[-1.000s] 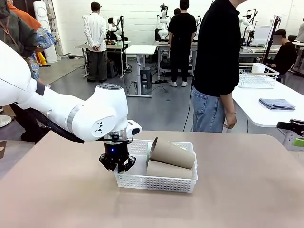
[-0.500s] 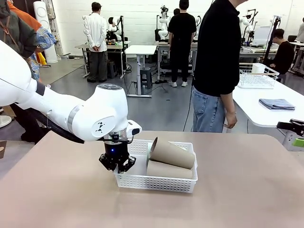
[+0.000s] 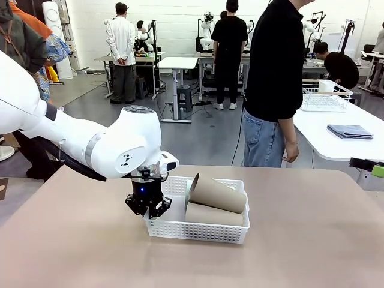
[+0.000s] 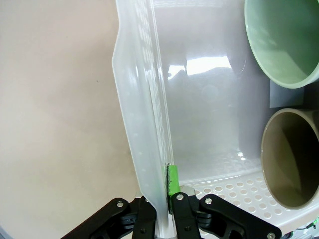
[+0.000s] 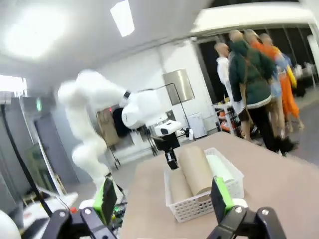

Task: Clean and organize the cups into the basket.
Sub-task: Move the Organizing basket back to the left side of the table.

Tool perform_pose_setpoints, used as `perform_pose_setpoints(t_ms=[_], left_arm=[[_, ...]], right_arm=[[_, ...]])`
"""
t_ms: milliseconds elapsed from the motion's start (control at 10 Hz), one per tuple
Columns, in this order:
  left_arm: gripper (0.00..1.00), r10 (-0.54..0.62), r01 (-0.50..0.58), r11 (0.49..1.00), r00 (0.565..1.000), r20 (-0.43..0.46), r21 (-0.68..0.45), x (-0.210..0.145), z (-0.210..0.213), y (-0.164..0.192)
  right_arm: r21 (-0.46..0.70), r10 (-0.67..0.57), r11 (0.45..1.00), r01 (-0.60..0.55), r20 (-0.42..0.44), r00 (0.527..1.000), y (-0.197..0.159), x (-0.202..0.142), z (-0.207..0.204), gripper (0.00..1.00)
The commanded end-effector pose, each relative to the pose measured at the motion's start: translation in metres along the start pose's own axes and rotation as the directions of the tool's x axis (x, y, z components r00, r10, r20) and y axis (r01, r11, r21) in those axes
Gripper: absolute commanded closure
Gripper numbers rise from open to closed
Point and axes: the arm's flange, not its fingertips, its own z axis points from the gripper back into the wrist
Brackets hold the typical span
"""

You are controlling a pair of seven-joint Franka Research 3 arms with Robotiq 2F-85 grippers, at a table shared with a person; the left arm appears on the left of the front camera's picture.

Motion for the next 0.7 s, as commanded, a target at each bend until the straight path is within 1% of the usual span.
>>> perform_pose_setpoints(t_ms=[0,100,200,400,500,600], left_arm=[[1.0,0.0,0.0,1.0,1.0,-0.005,0.008,-0.004,-0.003,-0.001],[1.0,0.0,0.0,1.0,1.0,-0.005,0.008,-0.004,-0.003,-0.001],[1.0,0.0,0.0,1.0,1.0,-0.005,0.008,-0.004,-0.003,-0.001],[1.0,0.0,0.0,1.0,1.0,-0.005,0.008,-0.004,-0.003,-0.001],[1.0,0.0,0.0,1.0,1.0,-0.005,0.008,-0.004,-0.003,-0.001],[1.0,0.0,0.0,1.0,1.0,-0.005,0.008,-0.004,-0.003,-0.001]], right_arm=[[-0.129,-0.366,0.921,0.367,0.033,0.93,-0.018,0.013,0.005,0.0],[-0.171,-0.479,0.866,0.47,-0.014,0.878,-0.021,0.01,0.007,0.0],[-0.252,-0.574,0.8,0.545,-0.056,0.817,-0.028,0.007,0.008,0.0],[-0.401,-0.666,0.715,0.573,-0.142,0.732,-0.027,0.002,0.012,0.0],[-0.427,-0.686,0.696,0.577,-0.161,0.709,-0.022,0.003,0.016,0.0],[-0.398,-0.684,0.706,0.586,-0.169,0.709,-0.015,0.004,0.023,0.0]])
